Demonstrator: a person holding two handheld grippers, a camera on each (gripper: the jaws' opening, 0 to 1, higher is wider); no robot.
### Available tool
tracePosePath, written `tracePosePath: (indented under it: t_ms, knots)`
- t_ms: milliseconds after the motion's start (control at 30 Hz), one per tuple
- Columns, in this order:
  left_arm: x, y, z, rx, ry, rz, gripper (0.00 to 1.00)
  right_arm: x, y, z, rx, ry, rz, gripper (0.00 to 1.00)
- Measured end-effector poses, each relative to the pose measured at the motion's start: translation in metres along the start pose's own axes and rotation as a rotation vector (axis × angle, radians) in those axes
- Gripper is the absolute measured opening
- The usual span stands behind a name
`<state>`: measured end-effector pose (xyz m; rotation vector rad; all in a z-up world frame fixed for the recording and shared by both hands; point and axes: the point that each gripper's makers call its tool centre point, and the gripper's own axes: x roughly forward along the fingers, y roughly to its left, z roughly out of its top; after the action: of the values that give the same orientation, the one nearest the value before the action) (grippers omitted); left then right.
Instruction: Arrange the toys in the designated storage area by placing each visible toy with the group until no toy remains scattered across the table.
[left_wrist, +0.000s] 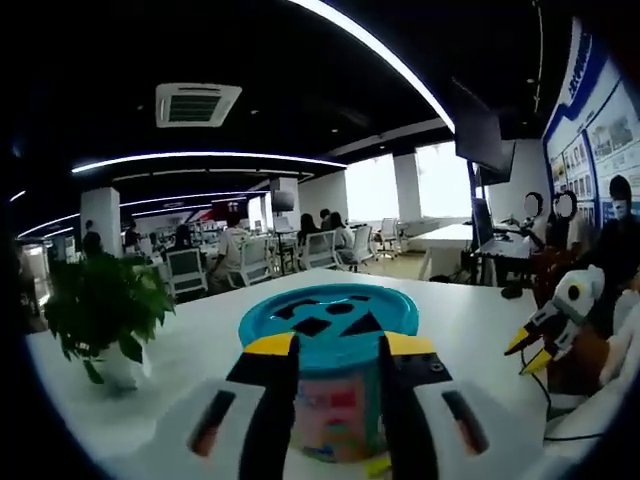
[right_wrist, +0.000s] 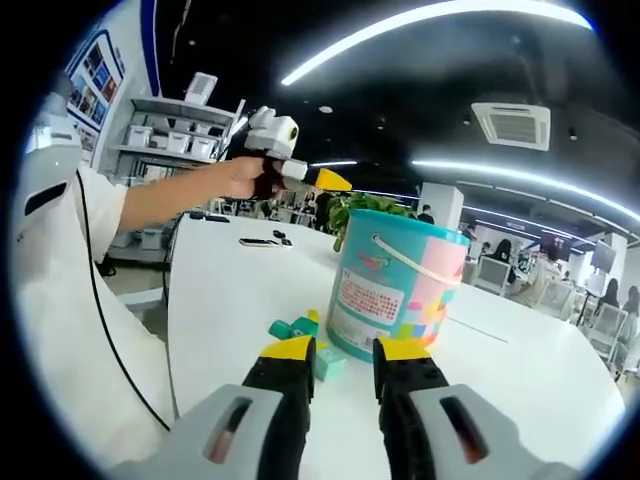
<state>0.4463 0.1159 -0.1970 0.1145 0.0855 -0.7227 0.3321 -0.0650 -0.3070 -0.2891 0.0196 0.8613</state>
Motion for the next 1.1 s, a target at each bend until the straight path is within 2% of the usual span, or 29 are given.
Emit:
tracePosePath:
  t_ms: [133, 433, 567, 667, 767, 867, 967, 1100]
  knots:
    - [-0.011, -0.014, -0.019, 0.0, 0.027, -0.03, 0.39, 0.0, 0.001, 0.0, -0.001, 0.0, 0.001, 0.23]
    - [-0.026, -0.034, -0.047, 0.058, 0.051, -0.018, 0.44, 0.002, 0.002, -0.001, -0.002, 0.003, 0.005, 0.23]
    - [-0.032, -0.045, -0.053, 0.045, 0.053, -0.037, 0.44, 0.001, 0.001, -0.001, 0.001, 0.004, 0.003, 0.23]
    - [-0.034, -0.052, -0.059, 0.001, 0.057, -0.053, 0.44, 0.001, 0.001, -0.002, 0.003, 0.004, 0.002, 0.23]
    - [-0.035, -0.056, -0.067, -0.017, 0.064, -0.059, 0.44, 0.002, 0.002, -0.002, 0.0, 0.006, 0.005, 0.23]
    - [-0.039, -0.055, -0.081, 0.004, 0.101, -0.037, 0.44, 0.001, 0.002, -0.002, 0.0, 0.006, 0.005, 0.23]
    - [-0.043, -0.051, -0.091, 0.017, 0.126, -0.022, 0.39, 0.002, 0.001, -0.002, 0.001, 0.007, 0.003, 0.23]
    - [-0.047, -0.049, -0.094, 0.011, 0.122, -0.004, 0.39, 0.003, 0.003, -0.002, -0.001, 0.009, 0.01, 0.23]
